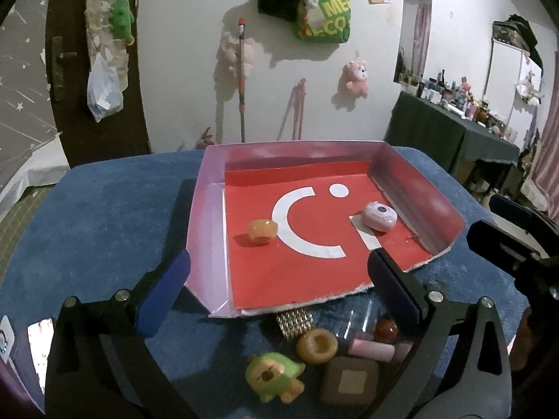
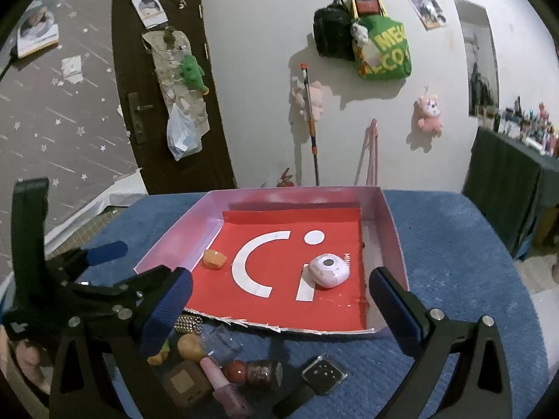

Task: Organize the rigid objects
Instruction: 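Withdraw both open tools from the tray back toward the remaining objects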

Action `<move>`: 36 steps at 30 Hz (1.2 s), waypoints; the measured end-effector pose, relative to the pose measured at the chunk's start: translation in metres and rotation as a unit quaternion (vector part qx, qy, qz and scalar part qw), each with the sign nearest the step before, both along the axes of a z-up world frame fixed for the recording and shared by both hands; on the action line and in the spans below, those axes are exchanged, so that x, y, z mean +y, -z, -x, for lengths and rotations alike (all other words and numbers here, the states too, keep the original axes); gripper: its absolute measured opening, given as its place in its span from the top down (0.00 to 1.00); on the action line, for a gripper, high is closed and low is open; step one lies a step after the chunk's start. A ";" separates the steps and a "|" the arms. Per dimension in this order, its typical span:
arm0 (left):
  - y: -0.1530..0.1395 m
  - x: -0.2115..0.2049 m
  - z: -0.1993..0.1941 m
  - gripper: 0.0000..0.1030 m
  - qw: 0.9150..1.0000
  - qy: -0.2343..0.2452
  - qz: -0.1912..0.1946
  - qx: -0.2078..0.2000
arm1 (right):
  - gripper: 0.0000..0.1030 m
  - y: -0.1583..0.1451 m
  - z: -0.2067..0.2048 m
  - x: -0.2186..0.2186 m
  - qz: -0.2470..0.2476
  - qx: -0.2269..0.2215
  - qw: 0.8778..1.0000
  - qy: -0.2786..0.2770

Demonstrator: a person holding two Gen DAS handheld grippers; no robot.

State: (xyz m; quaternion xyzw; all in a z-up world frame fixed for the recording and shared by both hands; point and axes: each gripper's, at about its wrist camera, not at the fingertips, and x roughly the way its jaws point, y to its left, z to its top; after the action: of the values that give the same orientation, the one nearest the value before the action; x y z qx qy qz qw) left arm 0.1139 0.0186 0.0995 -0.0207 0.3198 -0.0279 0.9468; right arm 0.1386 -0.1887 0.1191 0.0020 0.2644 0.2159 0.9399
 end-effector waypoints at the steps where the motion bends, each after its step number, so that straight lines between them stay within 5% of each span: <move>1: 0.000 0.000 0.003 0.00 1.000 -0.001 0.000 -0.001 | 0.00 0.000 0.005 0.001 0.004 -0.006 1.000 0.003; 17: 0.017 -0.004 0.046 0.00 1.000 0.007 0.004 0.015 | 0.00 0.014 0.049 -0.004 -0.005 -0.013 1.000 0.004; 36: 0.049 -0.002 0.080 0.00 0.999 0.017 0.015 0.046 | 0.00 0.059 0.083 -0.009 0.007 0.039 0.999 0.006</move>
State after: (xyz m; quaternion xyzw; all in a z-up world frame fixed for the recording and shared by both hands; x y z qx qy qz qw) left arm 0.0336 0.0170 0.0508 -0.0309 0.3630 -0.0477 0.9300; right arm 0.0559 -0.1981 0.0601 0.0055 0.3020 0.2083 0.9303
